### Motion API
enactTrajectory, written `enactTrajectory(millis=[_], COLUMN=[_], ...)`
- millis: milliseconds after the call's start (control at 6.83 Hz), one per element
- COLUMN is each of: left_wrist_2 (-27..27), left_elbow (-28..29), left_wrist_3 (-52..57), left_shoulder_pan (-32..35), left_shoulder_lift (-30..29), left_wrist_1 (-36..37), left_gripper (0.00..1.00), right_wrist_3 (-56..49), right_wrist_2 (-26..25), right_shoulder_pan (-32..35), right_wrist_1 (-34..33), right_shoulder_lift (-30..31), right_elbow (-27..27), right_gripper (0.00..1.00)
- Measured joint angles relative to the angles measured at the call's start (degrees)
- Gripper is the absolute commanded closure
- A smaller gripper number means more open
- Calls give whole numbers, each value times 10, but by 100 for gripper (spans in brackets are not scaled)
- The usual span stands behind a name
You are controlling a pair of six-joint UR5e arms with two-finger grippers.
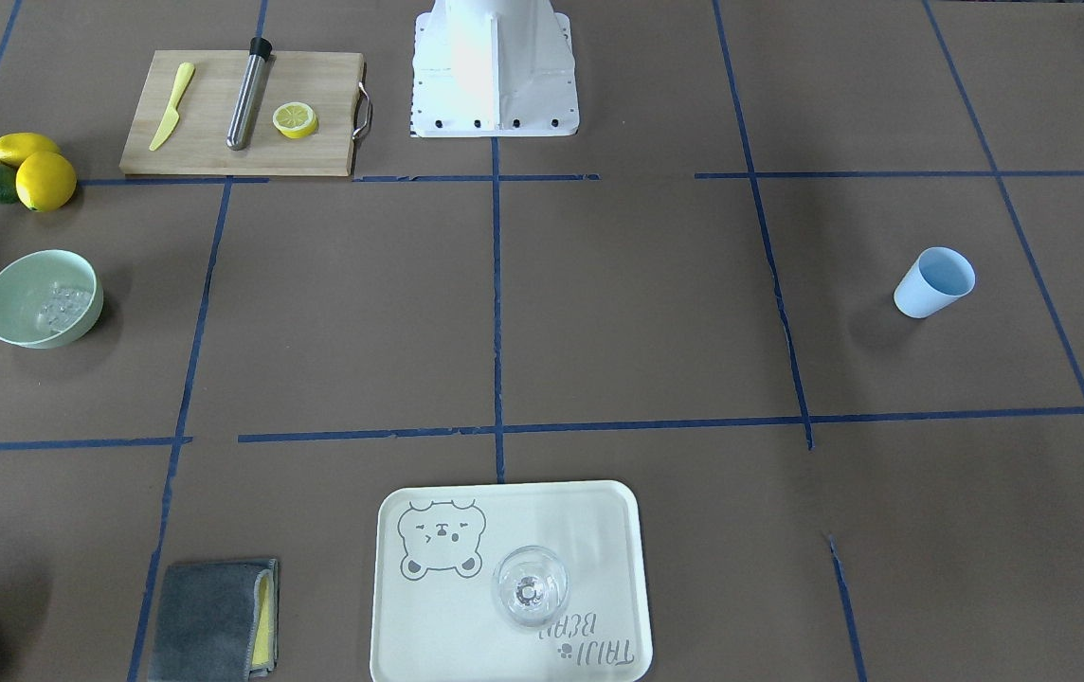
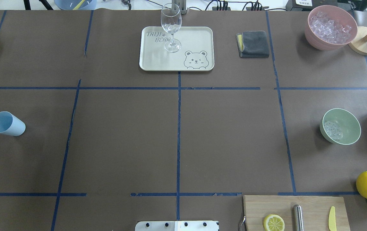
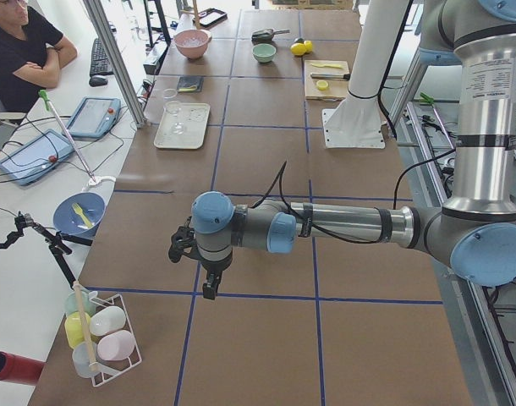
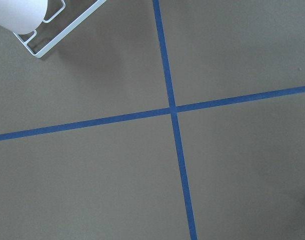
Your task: Pour ice into bowl
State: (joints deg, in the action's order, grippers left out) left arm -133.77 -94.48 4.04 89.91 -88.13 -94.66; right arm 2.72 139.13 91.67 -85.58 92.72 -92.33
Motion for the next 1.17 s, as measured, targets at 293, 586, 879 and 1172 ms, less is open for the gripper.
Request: enactTrajectory(millis=[293,586,879,1172], left_wrist_2=[0,0,0,0], left_elbow=[0,-1,-4,-4], left_wrist_3=[0,-32,-50,-52], left_shoulder_pan=[0,0,0,0], left_shoulder_lift=[-1,-3,-5,-5], left_wrist_1=[0,0,-1,-1], left_gripper=[0,0,0,0], right_wrist_3=[0,0,0,0], right_wrist_2=[0,0,0,0], right_shoulder_pan=[0,0,0,0], right_wrist_1=[0,0,0,0], right_shoulder_lift=[0,0,-1,-1], right_elbow=[-1,-1,-1,-1], right_gripper=[0,0,0,0])
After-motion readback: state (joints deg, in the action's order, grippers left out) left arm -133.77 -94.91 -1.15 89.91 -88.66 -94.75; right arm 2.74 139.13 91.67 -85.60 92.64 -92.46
